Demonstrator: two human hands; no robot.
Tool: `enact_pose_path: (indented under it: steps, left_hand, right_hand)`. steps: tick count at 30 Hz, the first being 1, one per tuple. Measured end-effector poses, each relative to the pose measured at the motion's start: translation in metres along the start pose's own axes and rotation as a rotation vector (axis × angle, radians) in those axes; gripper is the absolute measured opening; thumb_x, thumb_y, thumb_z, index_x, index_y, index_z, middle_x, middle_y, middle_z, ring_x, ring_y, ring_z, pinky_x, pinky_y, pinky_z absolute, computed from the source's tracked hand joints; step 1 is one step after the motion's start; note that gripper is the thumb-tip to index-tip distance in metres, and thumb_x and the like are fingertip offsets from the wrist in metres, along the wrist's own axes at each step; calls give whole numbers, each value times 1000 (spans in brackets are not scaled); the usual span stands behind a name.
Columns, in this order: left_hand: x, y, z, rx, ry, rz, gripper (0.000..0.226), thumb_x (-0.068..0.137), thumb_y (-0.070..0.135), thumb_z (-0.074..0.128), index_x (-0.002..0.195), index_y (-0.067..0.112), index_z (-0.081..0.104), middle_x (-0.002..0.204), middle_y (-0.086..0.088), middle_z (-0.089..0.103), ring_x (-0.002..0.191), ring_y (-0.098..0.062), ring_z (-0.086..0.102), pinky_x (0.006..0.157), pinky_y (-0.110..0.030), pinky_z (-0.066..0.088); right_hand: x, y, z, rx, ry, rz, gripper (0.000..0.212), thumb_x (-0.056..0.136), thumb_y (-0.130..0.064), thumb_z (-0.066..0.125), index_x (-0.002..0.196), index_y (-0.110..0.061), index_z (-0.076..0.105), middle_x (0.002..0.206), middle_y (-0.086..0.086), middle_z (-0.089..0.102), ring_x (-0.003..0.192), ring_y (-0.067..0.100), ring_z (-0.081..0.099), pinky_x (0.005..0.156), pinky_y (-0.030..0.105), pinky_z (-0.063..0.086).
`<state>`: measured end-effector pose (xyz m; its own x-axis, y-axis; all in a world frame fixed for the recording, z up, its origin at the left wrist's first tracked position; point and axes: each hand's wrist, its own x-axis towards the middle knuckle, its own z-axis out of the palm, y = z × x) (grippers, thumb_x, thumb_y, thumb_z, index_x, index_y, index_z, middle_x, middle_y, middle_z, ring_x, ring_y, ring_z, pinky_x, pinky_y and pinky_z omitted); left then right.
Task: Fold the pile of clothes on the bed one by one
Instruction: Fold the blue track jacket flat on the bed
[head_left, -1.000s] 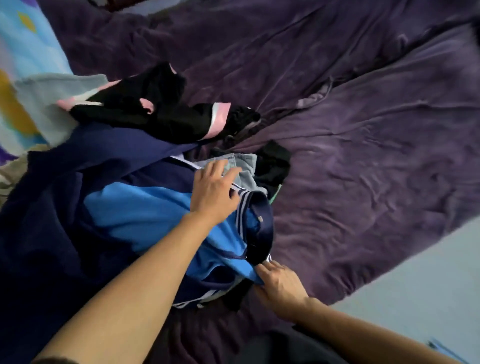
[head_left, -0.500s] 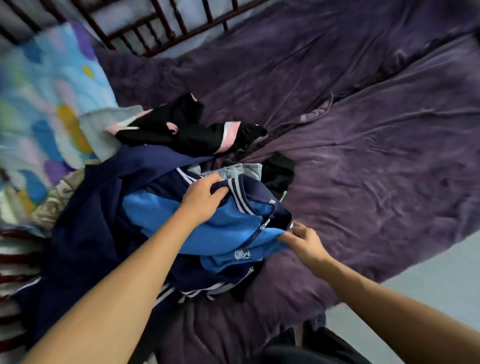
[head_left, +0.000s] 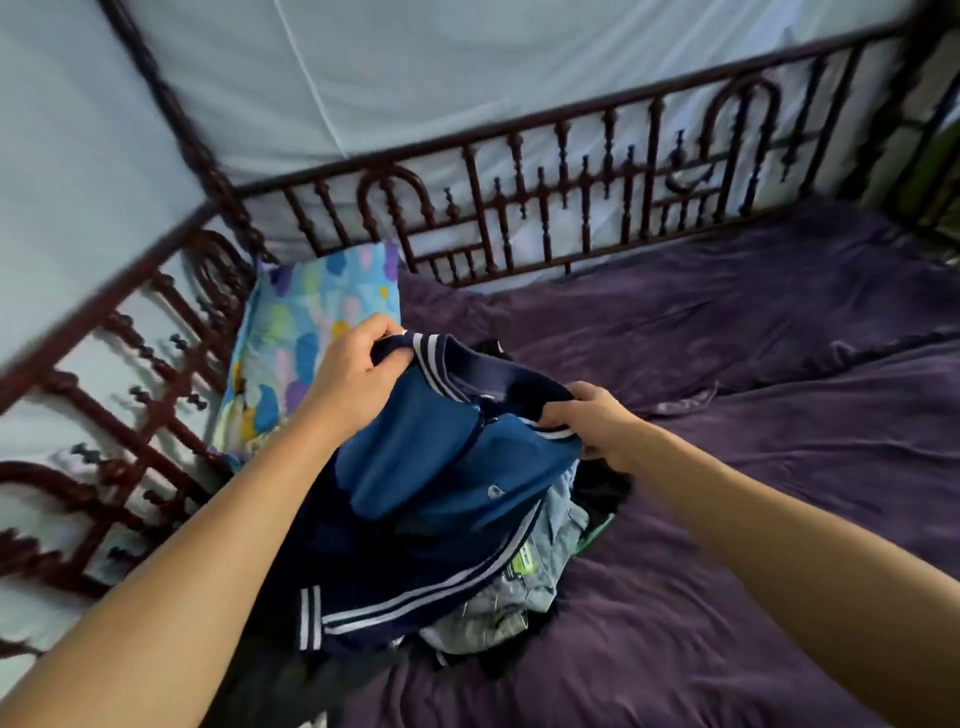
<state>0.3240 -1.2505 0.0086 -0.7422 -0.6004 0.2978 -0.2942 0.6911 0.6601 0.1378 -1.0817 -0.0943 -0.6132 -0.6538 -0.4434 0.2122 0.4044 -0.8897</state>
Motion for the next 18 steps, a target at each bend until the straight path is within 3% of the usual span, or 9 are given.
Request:
enact_pose_path:
  steps: [3,7,10,13,15,18]
  left_hand:
    - [-8,21,-36,10,93,61,5,89,9,59,84,7,58,81,-12,60,73,-18,52,67,-27,39]
    - [-9,45,-92,-44,246,176,10,88,14,61,82,22,61,75,5,63,68,-2,52,65,-20,42]
    - [-4,52,-137,-126,357,253,13,87,18,61,80,30,60,71,19,61,67,6,53,65,-12,43]
    - [-3,42,-173,-31,401,300,4,89,22,60,86,21,58,74,11,60,70,-3,53,69,-26,45]
    - [-9,26,-192,110,389,320,5,91,22,58,89,20,55,74,6,61,71,-11,56,67,-32,45]
    - [-18,2,-218,313,403,328,16,94,33,51,96,18,51,72,-6,63,69,-32,60,63,-40,47]
  right_hand:
    - [-19,-37,-4,-102,72,-124,17,77,-20,74,92,-11,72,77,6,69,61,20,60,56,28,47]
    - [-49,-95,-11,-138,259,-464,9,78,-23,69,75,-16,65,68,-2,63,62,13,57,55,27,43]
    - [-74,-131,0,-34,135,-531,10,81,-24,63,81,-16,68,73,1,69,68,16,63,61,27,47]
    - [-97,-145,26,21,-8,-534,21,88,-31,60,82,-15,72,84,5,75,81,24,69,72,32,52]
    - [-113,-155,41,-86,-38,-601,43,83,-53,62,93,-12,73,92,6,75,89,26,71,80,37,54]
    - [-146,-187,51,-302,-67,-782,54,68,-70,70,101,-26,73,99,-1,74,91,15,70,74,25,54]
